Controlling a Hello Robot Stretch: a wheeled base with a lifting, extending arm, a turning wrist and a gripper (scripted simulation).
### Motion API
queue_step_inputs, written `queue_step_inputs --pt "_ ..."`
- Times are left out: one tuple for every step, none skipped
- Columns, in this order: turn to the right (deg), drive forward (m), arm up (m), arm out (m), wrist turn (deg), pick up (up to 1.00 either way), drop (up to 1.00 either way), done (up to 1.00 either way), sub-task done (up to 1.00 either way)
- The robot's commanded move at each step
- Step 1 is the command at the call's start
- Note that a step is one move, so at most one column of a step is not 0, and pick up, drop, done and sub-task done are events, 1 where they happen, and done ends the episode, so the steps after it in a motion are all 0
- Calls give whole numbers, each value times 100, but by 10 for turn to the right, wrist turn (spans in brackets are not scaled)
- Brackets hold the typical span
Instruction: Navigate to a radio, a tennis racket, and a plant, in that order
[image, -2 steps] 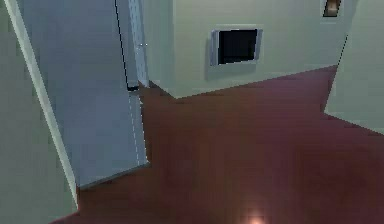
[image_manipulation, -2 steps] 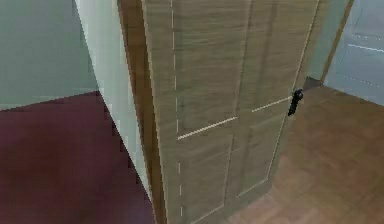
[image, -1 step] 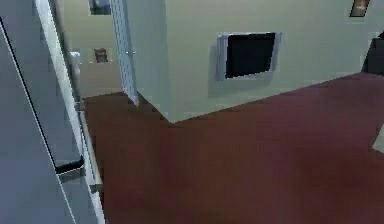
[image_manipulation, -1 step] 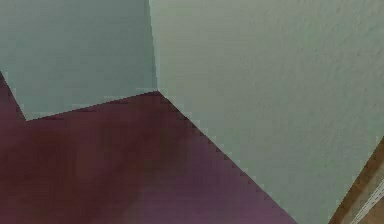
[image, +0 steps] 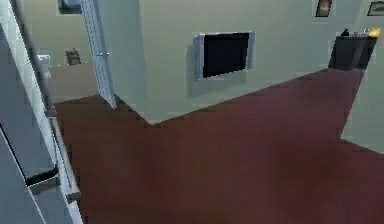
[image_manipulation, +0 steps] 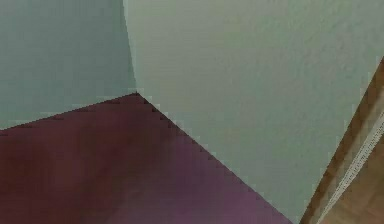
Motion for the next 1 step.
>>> queue_step_inputs --pt "0 70 0 0 0 0 0 0 0"
